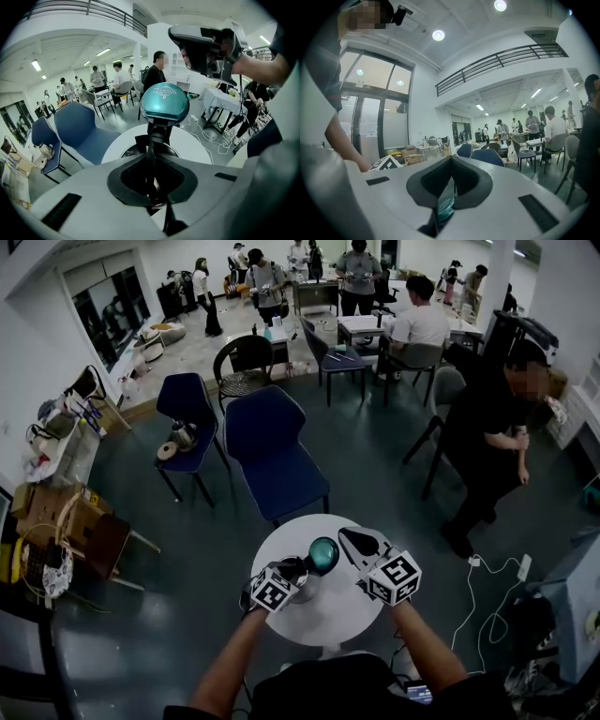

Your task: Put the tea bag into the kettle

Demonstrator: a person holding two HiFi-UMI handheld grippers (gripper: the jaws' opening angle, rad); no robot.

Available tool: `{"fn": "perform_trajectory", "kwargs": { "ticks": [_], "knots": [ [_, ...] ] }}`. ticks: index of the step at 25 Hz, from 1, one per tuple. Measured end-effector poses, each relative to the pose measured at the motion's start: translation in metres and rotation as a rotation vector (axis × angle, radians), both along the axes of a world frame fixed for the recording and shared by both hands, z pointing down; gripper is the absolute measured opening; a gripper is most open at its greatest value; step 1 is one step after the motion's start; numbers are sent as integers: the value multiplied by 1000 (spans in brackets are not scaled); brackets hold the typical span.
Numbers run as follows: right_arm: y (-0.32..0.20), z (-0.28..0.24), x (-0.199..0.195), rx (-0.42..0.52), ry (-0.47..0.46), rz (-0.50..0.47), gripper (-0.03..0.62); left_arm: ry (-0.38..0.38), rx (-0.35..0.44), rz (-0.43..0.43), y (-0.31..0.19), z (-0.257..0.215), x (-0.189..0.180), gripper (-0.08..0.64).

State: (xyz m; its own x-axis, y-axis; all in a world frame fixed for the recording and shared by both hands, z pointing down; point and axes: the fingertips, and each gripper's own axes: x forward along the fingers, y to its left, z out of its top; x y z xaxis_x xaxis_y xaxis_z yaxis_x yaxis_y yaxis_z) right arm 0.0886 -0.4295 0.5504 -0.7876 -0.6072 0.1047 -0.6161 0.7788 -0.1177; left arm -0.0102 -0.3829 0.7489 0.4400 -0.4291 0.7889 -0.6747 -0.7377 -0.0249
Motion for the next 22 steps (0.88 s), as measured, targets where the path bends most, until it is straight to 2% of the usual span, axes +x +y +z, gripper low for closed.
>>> {"fn": "perform_trajectory", "kwargs": {
  "ticks": [14, 22],
  "knots": [
    [12, -3, -15, -2, 6, -13, 15, 82, 30, -68, 7, -22, -20, 55],
    [18, -11, -22, 1, -5, -23, 15, 157, 123, -105, 12, -65, -24, 49]
  ]
}}
